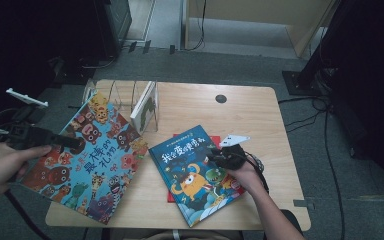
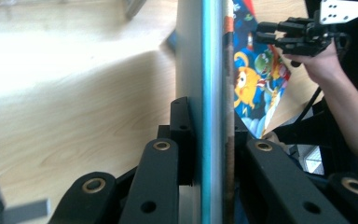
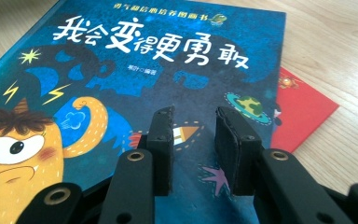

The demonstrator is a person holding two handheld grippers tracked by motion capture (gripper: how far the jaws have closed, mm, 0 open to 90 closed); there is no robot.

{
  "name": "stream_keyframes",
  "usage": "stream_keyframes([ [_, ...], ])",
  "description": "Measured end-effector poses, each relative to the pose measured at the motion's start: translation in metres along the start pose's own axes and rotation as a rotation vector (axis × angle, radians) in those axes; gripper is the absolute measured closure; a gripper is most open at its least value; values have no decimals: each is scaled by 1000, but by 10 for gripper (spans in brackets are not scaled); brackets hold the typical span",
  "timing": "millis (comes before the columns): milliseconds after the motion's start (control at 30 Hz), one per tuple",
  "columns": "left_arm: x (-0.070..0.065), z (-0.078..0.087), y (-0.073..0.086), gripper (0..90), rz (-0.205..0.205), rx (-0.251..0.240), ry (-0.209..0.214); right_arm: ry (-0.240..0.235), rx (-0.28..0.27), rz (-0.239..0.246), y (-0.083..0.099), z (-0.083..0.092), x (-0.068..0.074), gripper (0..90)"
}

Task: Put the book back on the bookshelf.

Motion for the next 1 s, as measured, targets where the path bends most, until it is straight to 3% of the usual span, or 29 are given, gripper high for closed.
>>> stream_keyframes([
  [333, 28, 20, 15, 808, 61, -48, -34, -7, 2, 13, -1, -5, 2, 678],
  [600, 53, 33, 11, 806, 128, -82, -81, -3, 2, 8, -1, -4, 1, 678],
  [800, 63, 37, 2, 803, 132, -85, -123, -3, 8, 13, -1, -6, 1, 679],
  [1000, 70, 38, -8, 807, 145, -90, -129, -1, 6, 10, -1, -5, 0, 680],
])
Point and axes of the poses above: each handheld gripper's, and its own axes: z roughly backward along the jaws, y roughly out of its underside, x roughly to its left, the point moved 8 cm from there along -z, roughly forward along the jaws, and after that the axes turned 7 degrees about -z, right-handed, at the moved point
